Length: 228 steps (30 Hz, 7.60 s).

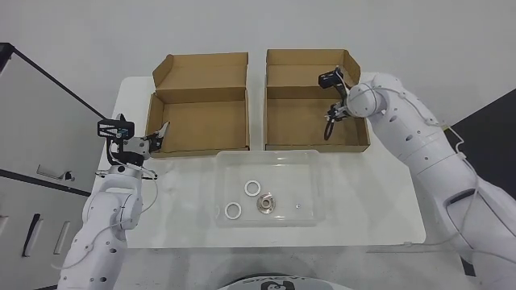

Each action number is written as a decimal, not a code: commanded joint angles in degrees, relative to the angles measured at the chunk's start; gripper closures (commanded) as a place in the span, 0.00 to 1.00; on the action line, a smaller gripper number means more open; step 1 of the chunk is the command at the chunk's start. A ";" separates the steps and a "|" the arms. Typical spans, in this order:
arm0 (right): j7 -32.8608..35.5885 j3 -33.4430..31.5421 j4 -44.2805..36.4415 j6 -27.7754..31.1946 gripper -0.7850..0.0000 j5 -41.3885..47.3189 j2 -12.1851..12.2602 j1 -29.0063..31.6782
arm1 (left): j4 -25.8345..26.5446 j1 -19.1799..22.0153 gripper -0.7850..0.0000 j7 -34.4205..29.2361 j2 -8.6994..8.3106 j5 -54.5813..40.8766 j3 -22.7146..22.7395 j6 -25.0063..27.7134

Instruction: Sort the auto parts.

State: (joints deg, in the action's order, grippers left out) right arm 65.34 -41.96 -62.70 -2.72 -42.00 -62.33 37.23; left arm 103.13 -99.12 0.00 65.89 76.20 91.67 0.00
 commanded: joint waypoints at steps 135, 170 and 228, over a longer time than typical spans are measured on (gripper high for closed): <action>20.56 32.22 -46.68 21.18 0.51 22.52 8.24 -12.71 | 0.00 0.00 0.00 0.00 0.00 0.00 0.00 0.00; 22.66 32.22 -38.89 19.08 0.56 13.77 4.26 -4.32 | 0.00 0.00 0.00 0.00 0.00 0.00 0.00 0.00; 22.51 32.22 -32.82 19.22 1.00 12.88 1.95 -3.11 | 0.00 0.00 0.00 0.00 0.00 0.00 0.00 0.00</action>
State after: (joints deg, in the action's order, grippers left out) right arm 87.63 -9.74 -95.18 16.71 -29.49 -60.52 34.44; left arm 103.13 -99.12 0.00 65.89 76.20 91.67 0.00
